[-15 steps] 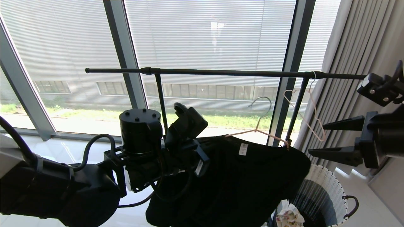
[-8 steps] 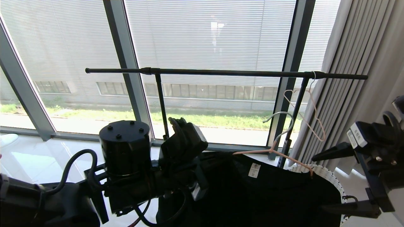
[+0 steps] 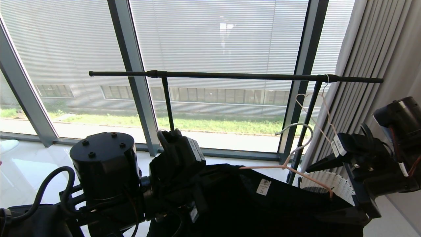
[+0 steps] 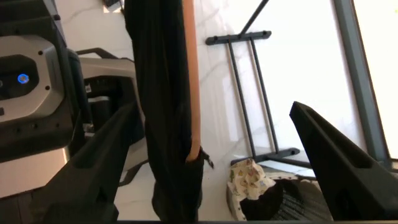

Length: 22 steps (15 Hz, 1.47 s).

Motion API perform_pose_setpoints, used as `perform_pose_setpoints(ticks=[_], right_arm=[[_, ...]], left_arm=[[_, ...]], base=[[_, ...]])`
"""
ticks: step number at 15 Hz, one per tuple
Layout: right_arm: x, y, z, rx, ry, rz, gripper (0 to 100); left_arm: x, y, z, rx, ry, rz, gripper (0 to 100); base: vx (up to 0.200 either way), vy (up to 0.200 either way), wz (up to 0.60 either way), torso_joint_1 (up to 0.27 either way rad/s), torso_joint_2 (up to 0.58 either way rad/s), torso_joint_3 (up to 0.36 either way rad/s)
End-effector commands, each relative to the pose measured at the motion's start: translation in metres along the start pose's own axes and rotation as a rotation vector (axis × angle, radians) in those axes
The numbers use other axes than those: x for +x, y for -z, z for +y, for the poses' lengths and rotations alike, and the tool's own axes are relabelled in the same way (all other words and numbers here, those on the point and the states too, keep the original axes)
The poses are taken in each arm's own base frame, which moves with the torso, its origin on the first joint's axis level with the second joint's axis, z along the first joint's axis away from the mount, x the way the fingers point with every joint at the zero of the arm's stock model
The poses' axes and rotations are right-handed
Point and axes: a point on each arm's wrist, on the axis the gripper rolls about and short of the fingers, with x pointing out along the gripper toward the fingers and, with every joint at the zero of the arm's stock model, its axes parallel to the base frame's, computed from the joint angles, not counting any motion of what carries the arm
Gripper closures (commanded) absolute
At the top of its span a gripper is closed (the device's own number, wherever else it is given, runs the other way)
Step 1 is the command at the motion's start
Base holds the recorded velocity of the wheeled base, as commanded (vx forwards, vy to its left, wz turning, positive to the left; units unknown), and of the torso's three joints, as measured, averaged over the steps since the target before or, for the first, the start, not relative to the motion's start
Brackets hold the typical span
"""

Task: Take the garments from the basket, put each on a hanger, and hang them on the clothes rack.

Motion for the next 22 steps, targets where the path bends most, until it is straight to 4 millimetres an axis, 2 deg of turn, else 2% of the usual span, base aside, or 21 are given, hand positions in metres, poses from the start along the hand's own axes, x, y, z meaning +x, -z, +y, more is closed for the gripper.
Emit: perform_pose_setpoints(ticks=[1,6,11,12,16,22], right_arm=[[0.008,-0.002,0.0,0.027,-0.026,0.004,0],[0.026,-0.008,-0.009,0.05,-0.014,-0.039,0],[0.027,-0.008,-0.01,0.045,-0.003,-0.049,0],[0.027,-0.008,-0.01,0.045,-0.003,-0.049,100],[0.026,-0.008,-0.011,0.042,0.004,-0.049,100],[0.024,-0.018,-0.018,-0.043,0.108,-0.105,100]], left_arm=[[0.0,-0.001,-0.001,0.003,0.002,-0.006,100],[0.006,-0.001,0.002,0.023,-0.039,-0.049,100],[0.006,-0.002,0.002,0.024,-0.042,-0.051,100],[0.006,-0.002,0.002,0.024,-0.042,-0.051,100],[0.006,-0.001,0.002,0.024,-0.041,-0.05,100],[0.005,-0.001,0.001,0.021,-0.039,-0.048,100]], base=[[0.0,0.0,0.0,0.0,0.0,0.0],[0.0,0.0,0.0,0.0,0.0,0.0],[0.0,0.0,0.0,0.0,0.0,0.0],[0.0,0.0,0.0,0.0,0.0,0.0],[0.0,0.0,0.0,0.0,0.0,0.0],[0.0,0.0,0.0,0.0,0.0,0.0]])
